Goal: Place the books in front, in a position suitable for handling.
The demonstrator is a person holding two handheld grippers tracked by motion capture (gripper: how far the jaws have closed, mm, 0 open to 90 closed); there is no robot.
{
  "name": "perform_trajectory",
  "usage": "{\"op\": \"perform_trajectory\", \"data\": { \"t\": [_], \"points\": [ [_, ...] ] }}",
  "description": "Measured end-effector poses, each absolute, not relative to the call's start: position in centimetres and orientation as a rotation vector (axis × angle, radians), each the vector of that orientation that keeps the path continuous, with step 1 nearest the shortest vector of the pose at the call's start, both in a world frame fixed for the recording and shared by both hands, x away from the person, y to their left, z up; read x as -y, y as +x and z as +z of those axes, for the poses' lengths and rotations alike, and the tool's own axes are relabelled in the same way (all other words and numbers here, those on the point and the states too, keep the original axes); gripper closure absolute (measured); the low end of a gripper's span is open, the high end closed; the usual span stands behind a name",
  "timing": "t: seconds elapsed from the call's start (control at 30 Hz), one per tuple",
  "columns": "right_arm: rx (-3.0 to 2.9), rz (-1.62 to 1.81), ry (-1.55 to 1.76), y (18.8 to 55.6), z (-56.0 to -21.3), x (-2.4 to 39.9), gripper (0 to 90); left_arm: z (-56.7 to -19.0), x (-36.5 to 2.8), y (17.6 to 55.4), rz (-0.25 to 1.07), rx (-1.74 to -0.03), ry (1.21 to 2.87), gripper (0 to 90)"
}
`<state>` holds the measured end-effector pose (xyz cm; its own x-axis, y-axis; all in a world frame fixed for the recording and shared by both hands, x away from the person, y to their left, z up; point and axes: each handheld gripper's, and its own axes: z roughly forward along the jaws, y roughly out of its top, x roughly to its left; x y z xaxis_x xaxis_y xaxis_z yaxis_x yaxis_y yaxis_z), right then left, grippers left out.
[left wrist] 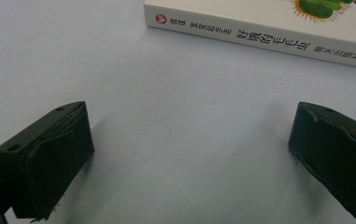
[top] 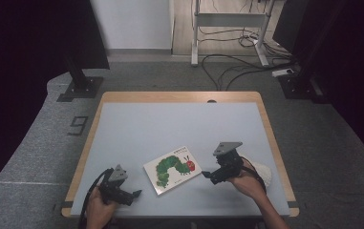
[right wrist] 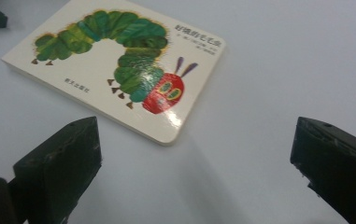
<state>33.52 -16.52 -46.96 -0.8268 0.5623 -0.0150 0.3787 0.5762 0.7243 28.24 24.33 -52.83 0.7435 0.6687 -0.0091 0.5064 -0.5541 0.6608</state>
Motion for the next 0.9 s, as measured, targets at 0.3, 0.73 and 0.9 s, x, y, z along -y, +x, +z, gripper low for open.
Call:
{"op": "perform_trajectory", "data": {
  "t": [0.3,0.73,0.9],
  "points": [
    [-2.486,1.072,0.843,33.1,-46.0,19.1,0.4,-52.8,-24.3,28.2,0.318,-0.88,2.28,0.0],
    [-2.409,1.037,0.94,31.9,-45.9,23.3,1.2,-52.8,-24.3,28.3,0.32,-0.88,2.281,0.0],
    [-2.377,1.047,0.993,31.4,-46.1,24.7,2.1,-52.8,-24.3,28.3,0.321,-0.88,2.281,0.0]
  ]
}}
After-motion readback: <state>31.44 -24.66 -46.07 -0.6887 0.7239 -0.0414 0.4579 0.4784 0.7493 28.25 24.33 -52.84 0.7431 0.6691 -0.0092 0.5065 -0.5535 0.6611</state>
